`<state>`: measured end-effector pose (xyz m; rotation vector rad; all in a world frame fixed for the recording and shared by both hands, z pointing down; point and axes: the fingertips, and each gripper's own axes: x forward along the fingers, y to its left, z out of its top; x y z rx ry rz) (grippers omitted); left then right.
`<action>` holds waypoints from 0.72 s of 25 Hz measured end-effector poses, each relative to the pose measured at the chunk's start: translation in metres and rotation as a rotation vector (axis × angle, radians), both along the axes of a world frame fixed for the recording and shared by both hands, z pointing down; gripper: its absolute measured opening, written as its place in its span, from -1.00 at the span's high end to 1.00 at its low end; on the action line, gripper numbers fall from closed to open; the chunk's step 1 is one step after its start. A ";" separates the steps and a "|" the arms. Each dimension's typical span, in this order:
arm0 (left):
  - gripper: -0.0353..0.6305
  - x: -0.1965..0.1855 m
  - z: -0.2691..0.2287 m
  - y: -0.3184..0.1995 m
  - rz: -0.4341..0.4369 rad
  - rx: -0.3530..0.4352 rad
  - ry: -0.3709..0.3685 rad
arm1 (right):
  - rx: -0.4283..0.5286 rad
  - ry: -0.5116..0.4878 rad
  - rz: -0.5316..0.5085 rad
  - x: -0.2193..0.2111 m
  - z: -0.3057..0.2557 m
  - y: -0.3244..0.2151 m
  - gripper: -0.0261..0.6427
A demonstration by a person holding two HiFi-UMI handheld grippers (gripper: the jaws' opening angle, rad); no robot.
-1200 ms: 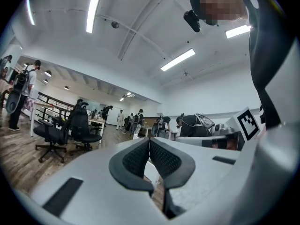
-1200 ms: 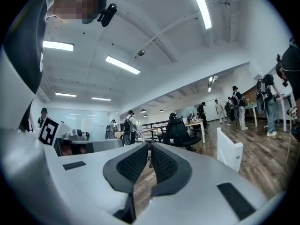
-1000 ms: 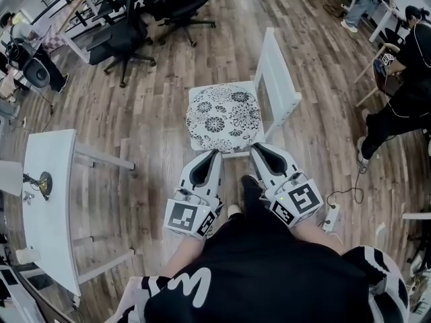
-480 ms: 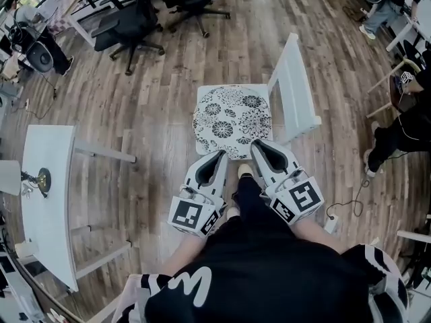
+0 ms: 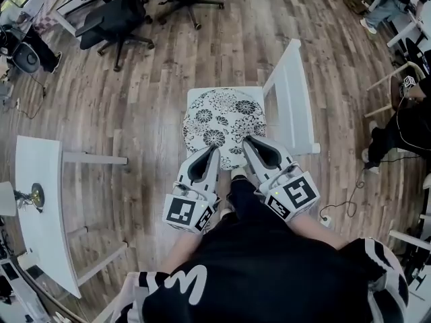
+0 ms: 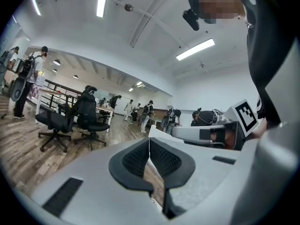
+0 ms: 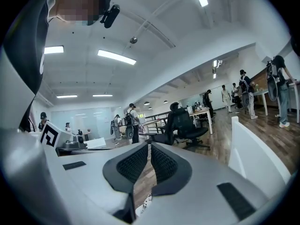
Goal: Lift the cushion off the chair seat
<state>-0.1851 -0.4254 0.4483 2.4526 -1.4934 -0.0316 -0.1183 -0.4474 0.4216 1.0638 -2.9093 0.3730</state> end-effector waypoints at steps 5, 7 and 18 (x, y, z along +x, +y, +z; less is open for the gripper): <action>0.87 0.010 0.016 -0.025 0.053 -0.034 -0.035 | -0.008 -0.002 -0.014 0.001 0.002 -0.030 0.82; 0.86 0.018 0.037 -0.032 0.097 -0.090 -0.051 | -0.009 -0.002 -0.022 0.002 0.004 -0.039 0.82; 0.23 0.030 0.152 -0.063 0.129 -0.320 -0.170 | -0.075 0.025 -0.044 0.014 0.031 -0.066 0.82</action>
